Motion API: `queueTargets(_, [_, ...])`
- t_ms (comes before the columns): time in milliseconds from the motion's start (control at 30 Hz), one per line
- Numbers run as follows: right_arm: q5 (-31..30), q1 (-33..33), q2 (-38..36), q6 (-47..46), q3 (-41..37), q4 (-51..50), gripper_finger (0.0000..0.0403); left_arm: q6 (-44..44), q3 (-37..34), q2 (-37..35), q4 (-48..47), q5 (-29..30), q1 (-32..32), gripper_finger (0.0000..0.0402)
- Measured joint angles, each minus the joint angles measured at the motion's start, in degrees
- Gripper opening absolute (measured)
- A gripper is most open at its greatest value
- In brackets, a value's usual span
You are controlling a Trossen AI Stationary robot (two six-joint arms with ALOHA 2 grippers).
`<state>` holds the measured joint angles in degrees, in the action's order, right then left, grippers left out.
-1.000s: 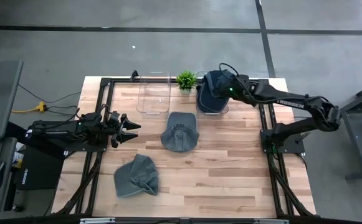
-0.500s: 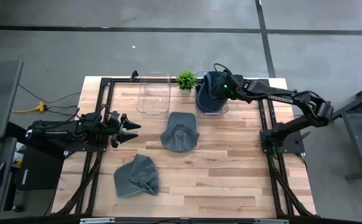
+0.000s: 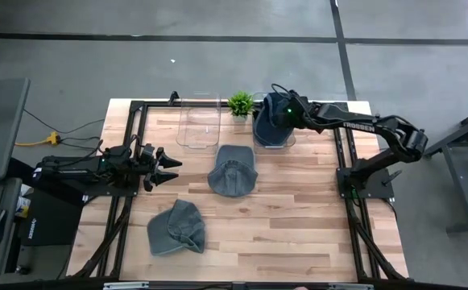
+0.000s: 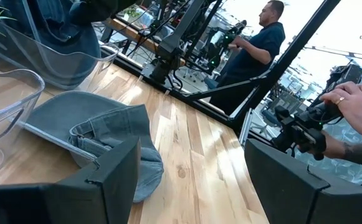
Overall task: Pick & Place hat
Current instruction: Put the blue cap into the right transparent bin
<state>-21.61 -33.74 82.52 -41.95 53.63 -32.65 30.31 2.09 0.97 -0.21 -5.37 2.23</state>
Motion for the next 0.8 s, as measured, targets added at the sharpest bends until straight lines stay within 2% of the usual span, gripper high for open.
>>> queueTargets(400, [2.93, -0.17, 0.13, 23.03, -0.2, 4.89, 0.001, -0.01, 0.0, 0.0, 0.0, -0.01, -0.01, 0.0266])
queueTargets(533, [3.11, -0.23, 1.39, 27.17, -0.1, 4.98, 0.0011, -0.01, 0.0, 0.0, 0.0, -0.01, -0.01, 0.0266])
queueTargets(633, [3.17, -0.42, 2.8, 27.89, 0.07, 5.17, 0.0032, -0.01, 0.0, -0.01, 0.0, -0.01, -0.01, 0.0266])
queueTargets(800, [3.07, -0.37, 2.45, 30.0, -0.11, 5.0, 0.0088, 0.01, 0.0, 0.0, 0.0, 0.01, -0.01, 0.0266])
